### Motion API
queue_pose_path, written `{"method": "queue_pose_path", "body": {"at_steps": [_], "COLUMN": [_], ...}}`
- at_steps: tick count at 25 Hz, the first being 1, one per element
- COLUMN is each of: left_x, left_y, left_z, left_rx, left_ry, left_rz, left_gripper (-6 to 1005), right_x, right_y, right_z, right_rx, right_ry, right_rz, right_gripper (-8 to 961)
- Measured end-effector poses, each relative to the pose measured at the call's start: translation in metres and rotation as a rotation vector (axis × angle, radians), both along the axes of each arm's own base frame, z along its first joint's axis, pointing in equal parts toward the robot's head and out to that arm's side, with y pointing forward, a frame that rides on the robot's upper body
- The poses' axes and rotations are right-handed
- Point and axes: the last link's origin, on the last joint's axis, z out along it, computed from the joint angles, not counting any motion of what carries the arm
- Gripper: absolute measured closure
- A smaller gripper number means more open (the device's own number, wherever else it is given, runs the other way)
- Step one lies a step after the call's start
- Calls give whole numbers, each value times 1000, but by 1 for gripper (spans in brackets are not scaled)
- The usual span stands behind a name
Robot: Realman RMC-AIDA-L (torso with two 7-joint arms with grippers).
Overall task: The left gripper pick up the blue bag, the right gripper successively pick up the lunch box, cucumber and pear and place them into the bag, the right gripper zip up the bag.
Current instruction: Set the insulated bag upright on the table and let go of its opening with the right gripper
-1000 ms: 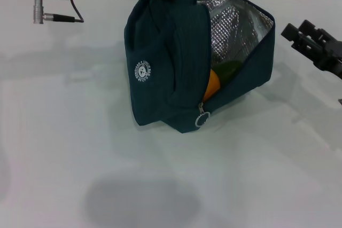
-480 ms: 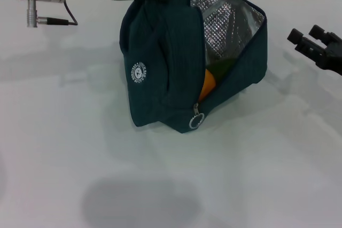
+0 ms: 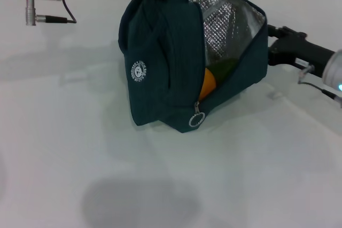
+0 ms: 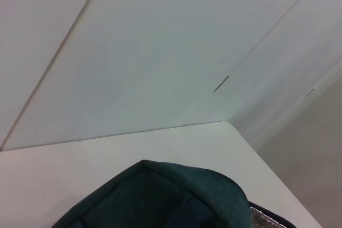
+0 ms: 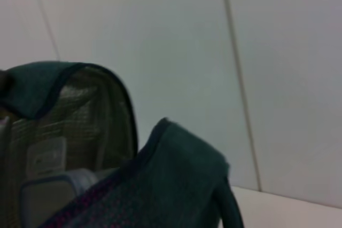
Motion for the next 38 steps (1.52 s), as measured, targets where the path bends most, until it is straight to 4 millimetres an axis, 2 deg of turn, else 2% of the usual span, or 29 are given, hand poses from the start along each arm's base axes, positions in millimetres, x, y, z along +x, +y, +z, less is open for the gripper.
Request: {"method": "queue_pose_path", "body": {"at_steps": [5,10,15,19,24,31,35,38], "left_x": [-1,-2,-10,-19,-34,-59,-68,-69], "left_y": [0,-1,-4,-7,-12,-31,-41,-49], "left_z": [0,-1,0,3,9,12,13,10], "left_rx": [0,-1,1,6,11,-5,-23,-54], "left_ry": [0,-1,1,7,16,-12,-24,-43], "left_rz": [3,5,22,42,72,114,126,122], "left_gripper": [941,941,941,941,940,940,940,940], "right_x": [-19,-28,-43,-50,-62,-82,-91,-90], "right_y": [14,29,43,44,23,-20,-41,-47], "right_z": [-10,-13,-2,12,31,69,78,79], "right_rx": [-24,10,99,168,218,299,282,252], "right_ry": [-103,-223,-270,-240,-145,-14,79,119], "right_rz": [45,55,80,113,220,404,495,498], "right_gripper": [140,140,140,140,141,141,141,141]}}
